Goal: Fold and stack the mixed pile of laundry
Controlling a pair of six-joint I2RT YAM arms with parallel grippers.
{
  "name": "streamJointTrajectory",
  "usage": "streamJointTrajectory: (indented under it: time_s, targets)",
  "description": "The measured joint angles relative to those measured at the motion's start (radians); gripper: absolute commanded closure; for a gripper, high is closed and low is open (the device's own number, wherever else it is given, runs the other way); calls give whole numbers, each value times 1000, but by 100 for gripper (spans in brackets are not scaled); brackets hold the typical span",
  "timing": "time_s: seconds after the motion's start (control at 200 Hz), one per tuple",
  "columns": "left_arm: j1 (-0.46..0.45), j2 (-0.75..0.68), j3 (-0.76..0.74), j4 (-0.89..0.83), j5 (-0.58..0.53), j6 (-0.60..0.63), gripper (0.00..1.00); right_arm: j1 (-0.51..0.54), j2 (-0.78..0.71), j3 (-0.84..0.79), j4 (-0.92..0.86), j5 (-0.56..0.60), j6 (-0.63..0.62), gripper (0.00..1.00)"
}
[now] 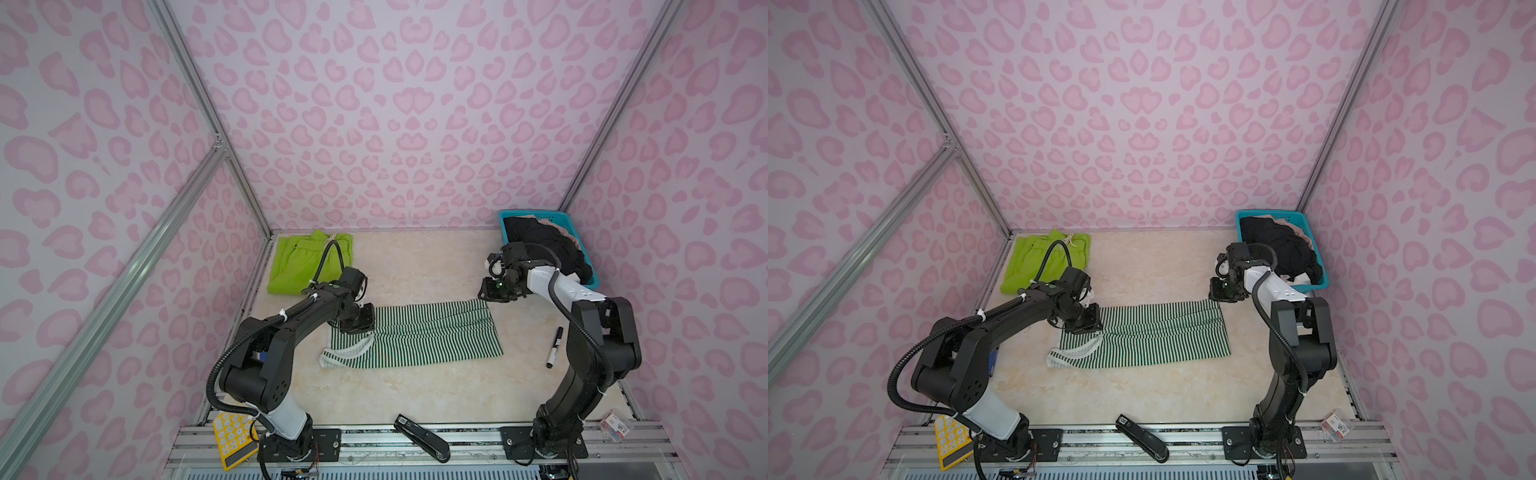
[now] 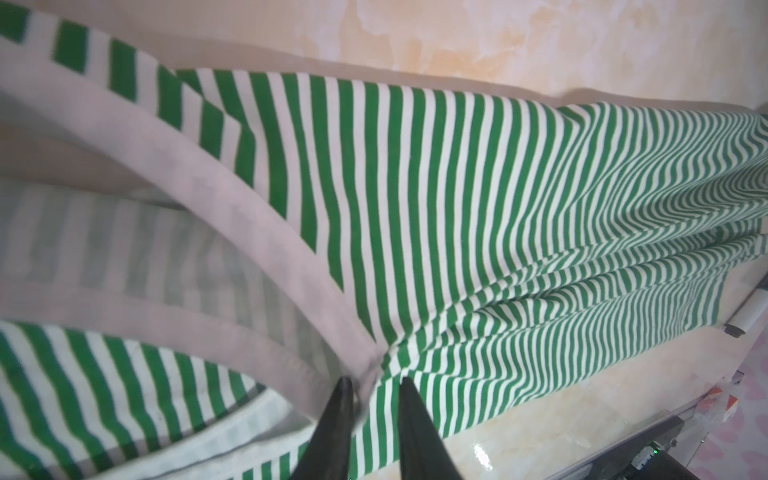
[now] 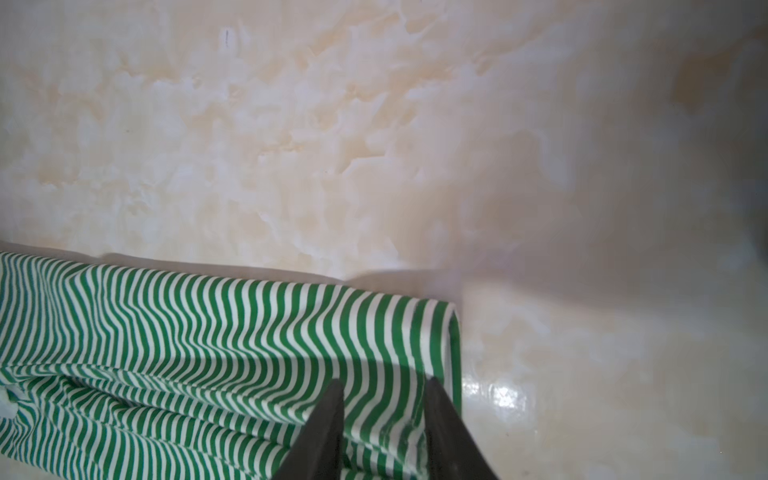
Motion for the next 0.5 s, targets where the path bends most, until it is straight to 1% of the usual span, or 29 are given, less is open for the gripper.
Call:
streamJointTrajectory:
  time_s: [0.075,0.16,0.36,0.455,0.5]
  targets:
    - [0,-3,-10,0,-8,-2,80,5,25,3,-9,-1,6,74]
    - [0,-3,-19,0,-10,-13,81,14,17,-24,-17,-1,8,76]
    - [0,-3,-20,3,-26,-26,82,18,-68,-143,-51,-3,17,82]
    - [0,-5,-19,2,-37,-29,82,18,-116,-201,-61,7,18,82]
    - [0,-6,-19,2,-39,-31,80,18,-142,-224,-69,15,18,82]
